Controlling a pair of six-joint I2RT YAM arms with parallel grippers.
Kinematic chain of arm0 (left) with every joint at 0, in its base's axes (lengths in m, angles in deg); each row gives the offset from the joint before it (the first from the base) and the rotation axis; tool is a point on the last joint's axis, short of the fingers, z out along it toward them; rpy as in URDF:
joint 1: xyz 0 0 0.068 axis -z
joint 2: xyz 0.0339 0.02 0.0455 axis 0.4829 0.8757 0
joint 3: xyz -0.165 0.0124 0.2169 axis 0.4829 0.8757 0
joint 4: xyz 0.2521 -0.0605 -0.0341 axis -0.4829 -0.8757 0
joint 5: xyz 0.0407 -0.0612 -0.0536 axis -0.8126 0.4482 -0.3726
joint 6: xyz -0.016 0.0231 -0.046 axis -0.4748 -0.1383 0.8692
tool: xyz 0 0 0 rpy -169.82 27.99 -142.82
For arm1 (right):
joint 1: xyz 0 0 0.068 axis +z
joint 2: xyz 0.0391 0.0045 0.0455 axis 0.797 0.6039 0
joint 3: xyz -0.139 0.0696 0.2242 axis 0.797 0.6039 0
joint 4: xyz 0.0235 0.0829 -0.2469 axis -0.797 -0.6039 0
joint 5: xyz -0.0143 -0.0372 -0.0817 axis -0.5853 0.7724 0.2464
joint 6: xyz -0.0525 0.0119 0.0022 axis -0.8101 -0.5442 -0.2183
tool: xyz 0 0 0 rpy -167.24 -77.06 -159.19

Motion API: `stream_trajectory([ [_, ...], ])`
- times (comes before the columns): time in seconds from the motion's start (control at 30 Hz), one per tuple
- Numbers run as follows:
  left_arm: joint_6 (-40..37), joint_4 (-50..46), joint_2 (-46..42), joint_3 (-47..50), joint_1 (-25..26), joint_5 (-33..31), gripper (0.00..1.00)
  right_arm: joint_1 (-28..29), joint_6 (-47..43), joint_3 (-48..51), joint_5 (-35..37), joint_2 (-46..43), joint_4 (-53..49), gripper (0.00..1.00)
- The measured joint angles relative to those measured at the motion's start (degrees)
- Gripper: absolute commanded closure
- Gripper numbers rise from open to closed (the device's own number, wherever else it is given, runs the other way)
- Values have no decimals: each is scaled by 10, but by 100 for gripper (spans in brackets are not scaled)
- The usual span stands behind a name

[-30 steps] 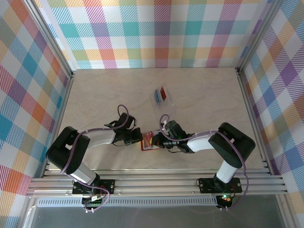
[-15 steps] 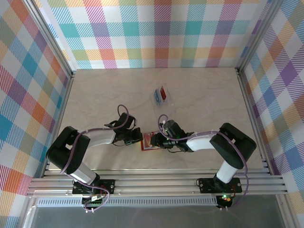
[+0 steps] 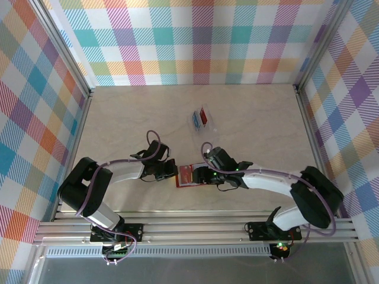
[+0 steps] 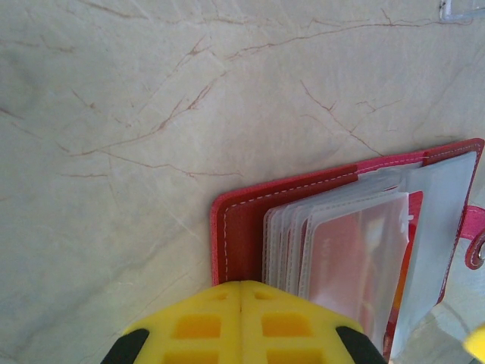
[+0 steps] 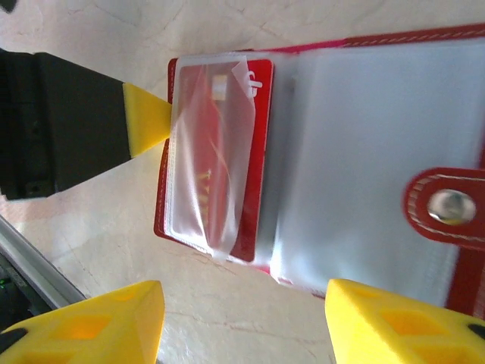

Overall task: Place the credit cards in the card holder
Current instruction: Insert the credit card into the card slot.

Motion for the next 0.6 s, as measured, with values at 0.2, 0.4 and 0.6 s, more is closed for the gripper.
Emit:
stream_trajectory([
  [0.2,-5,0,0,0,0,2,98,-49,-25,0,45,-47,-61,38],
  [0.4,-12,0,0,0,0,2,98,-47,-45,-2,74,-29,-82,32],
  [0.6,-13,0,0,-1,0,2,98,-18,-59,-39,120,47,-99,31],
])
